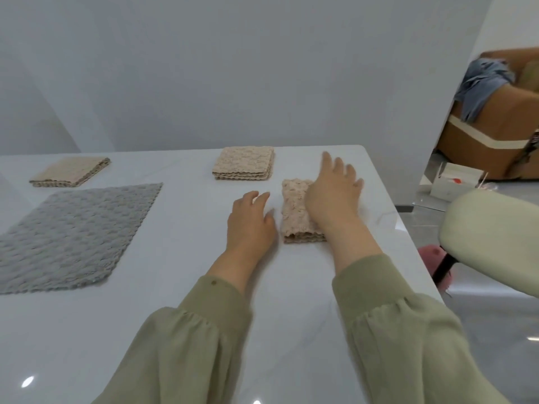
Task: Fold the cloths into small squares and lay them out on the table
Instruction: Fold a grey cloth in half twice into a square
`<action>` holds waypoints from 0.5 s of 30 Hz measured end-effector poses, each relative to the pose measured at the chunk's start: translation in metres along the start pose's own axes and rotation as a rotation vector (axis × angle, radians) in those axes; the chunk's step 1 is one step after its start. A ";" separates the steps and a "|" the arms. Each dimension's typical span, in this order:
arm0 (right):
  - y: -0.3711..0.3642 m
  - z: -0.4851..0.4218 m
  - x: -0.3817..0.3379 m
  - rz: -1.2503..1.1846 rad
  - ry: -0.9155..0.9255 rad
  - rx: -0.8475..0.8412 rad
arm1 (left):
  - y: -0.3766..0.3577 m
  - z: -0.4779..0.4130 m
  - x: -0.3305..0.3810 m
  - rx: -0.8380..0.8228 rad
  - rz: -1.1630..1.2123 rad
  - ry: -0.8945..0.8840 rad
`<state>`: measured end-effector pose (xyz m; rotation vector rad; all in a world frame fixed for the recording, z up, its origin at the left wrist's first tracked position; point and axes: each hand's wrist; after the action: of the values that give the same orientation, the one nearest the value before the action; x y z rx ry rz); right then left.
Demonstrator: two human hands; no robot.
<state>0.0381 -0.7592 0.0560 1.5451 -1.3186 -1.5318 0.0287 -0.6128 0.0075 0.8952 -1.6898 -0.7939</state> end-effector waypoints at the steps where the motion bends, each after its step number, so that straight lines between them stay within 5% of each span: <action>1: -0.006 0.004 -0.010 0.006 0.149 0.022 | 0.004 0.001 -0.009 -0.013 -0.065 0.035; 5: -0.045 0.018 -0.024 0.177 0.382 -0.167 | 0.017 0.007 -0.027 -0.062 -0.147 0.097; 15: -0.046 0.014 -0.017 0.343 0.167 -0.237 | 0.022 0.016 -0.020 -0.133 -0.175 0.008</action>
<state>0.0384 -0.7256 0.0182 1.1997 -1.1876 -1.2635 0.0130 -0.5833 0.0119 0.9609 -1.5471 -1.0071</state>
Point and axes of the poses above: each hand's wrist, its own z-axis away from the middle knuckle, its own y-axis out of the back of the hand, x = y × z, and after that the axes turned 3 degrees about -x, right-handed
